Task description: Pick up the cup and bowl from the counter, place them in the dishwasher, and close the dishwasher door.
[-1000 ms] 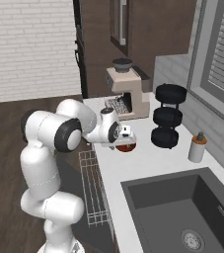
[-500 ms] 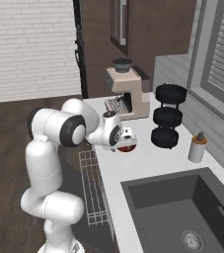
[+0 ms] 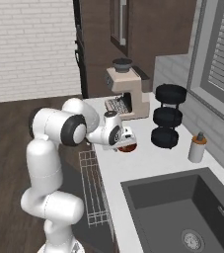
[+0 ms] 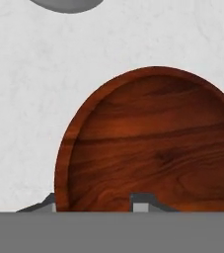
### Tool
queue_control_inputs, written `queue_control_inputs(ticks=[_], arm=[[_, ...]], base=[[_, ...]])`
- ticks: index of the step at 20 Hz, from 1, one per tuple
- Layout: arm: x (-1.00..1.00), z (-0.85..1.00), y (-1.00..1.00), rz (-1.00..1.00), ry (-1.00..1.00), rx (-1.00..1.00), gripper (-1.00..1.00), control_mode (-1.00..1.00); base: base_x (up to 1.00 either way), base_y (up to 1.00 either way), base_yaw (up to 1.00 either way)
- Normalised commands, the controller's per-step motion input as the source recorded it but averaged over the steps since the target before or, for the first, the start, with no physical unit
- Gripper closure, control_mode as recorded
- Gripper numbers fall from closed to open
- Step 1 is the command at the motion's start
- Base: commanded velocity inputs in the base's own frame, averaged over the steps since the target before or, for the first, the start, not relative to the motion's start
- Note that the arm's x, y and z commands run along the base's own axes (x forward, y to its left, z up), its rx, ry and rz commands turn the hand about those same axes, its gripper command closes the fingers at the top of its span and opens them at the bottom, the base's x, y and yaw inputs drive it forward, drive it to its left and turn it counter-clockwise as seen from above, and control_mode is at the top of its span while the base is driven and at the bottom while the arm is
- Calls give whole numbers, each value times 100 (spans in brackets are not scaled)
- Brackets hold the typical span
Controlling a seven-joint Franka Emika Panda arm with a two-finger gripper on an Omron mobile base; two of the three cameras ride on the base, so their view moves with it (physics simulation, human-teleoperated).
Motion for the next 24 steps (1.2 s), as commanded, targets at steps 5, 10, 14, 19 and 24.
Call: queue_control_inputs(ticks=[5,10,14,19,24], arm=[[-71,-1,33,3,-3,0,100,-100],[-100,0,81,3,-1,-2,100,-100],[-98,0,100,1,0,-4,100,-100],[-62,0,100,0,0,-6,100,-100],[-12,-1,100,0,4,-2,100,-100]], base=[[0,0,0],[0,0,0],[0,0,0],[0,0,0],[0,0,0]])
